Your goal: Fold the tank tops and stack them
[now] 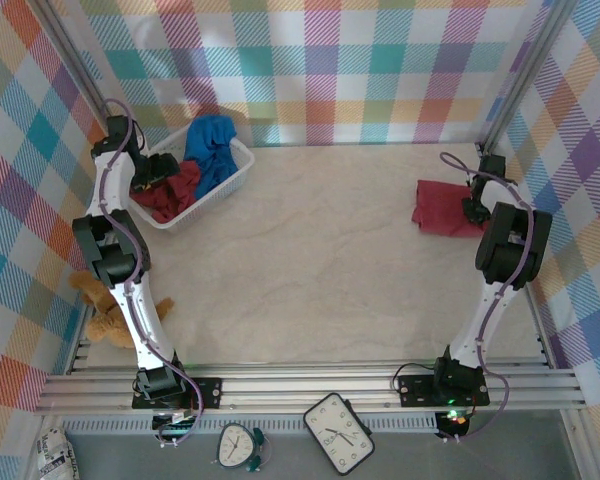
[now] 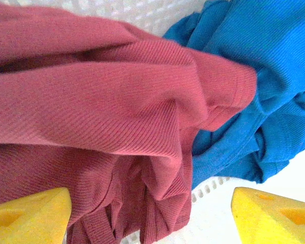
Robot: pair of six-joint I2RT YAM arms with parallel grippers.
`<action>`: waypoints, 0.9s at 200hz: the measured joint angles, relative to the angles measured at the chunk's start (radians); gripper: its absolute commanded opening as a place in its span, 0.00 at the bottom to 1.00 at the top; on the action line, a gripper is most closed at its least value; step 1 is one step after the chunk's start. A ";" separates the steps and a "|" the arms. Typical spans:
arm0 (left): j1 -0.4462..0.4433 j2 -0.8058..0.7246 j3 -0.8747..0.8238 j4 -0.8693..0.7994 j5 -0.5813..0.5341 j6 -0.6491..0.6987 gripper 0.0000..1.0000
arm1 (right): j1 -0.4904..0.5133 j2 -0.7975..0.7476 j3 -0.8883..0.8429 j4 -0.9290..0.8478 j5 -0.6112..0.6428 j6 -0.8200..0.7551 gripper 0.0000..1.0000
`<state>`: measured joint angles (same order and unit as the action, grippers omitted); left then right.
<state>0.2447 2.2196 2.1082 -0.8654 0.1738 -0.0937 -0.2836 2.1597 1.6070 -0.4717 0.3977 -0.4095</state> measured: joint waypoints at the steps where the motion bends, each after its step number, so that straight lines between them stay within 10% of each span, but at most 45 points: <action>1: 0.000 0.001 0.000 0.000 0.000 -0.001 0.79 | 0.000 0.000 0.002 0.000 0.003 0.000 0.25; 108: 0.000 0.108 0.079 0.005 0.016 -0.057 0.71 | 0.049 -0.219 -0.123 0.056 -0.021 0.029 0.62; 180: -0.006 0.230 0.237 -0.002 0.069 -0.072 0.07 | 0.251 -0.595 -0.470 0.230 -0.518 0.250 0.64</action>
<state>0.2382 2.4496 2.3447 -0.8669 0.2432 -0.1658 -0.0330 1.5642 1.1374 -0.2413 -0.1204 -0.1593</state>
